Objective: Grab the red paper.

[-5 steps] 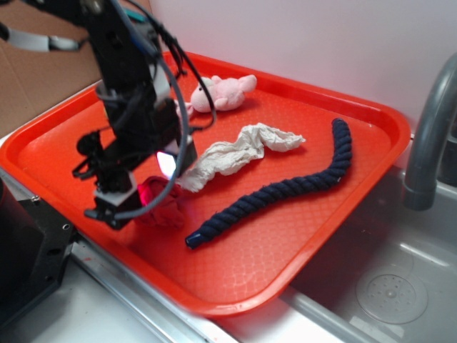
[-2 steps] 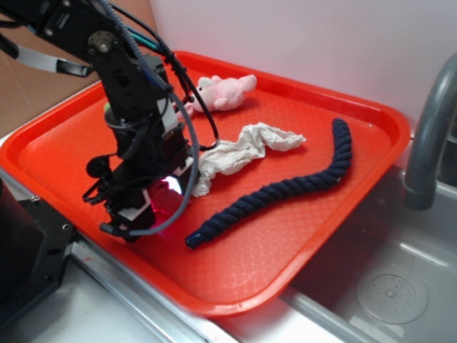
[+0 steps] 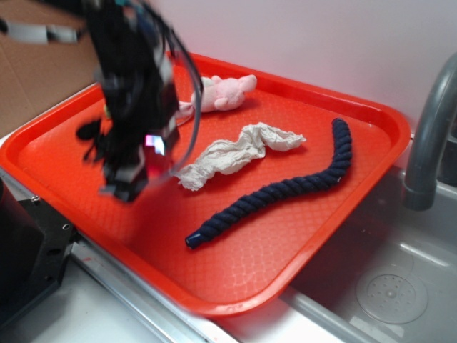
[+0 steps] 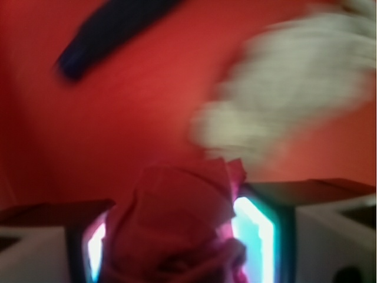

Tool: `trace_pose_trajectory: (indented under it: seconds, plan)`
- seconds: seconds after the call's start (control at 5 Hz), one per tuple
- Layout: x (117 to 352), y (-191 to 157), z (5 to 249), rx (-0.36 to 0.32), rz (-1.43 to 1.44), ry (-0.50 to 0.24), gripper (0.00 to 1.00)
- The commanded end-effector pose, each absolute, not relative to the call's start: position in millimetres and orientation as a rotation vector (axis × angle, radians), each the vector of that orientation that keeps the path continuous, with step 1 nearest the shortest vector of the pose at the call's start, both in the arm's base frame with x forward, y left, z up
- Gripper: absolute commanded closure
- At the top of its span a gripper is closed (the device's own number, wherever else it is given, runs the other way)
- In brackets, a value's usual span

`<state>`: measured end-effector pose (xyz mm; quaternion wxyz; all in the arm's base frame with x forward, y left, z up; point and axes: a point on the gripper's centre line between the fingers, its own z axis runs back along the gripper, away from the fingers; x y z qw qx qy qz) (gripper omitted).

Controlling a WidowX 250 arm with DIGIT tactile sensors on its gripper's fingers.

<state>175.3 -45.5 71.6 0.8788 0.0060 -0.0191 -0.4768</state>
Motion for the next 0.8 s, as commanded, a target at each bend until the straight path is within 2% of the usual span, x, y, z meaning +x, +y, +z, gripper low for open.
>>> trace_pose_trajectory:
  seconds: [0.0,0.2,0.4,0.6]
  plan:
    - [198.5,-6.8,153.8,-0.109,-0.509,-0.01,1.0]
    - [187.1,19.0,181.1,-0.091,-0.262,-0.077,1.0]
    - [170.4,33.4,192.4,-0.056,-0.014,-0.097,1.0]
    - [150.2,24.6,198.7,-0.011,0.134,-0.165,1.0]
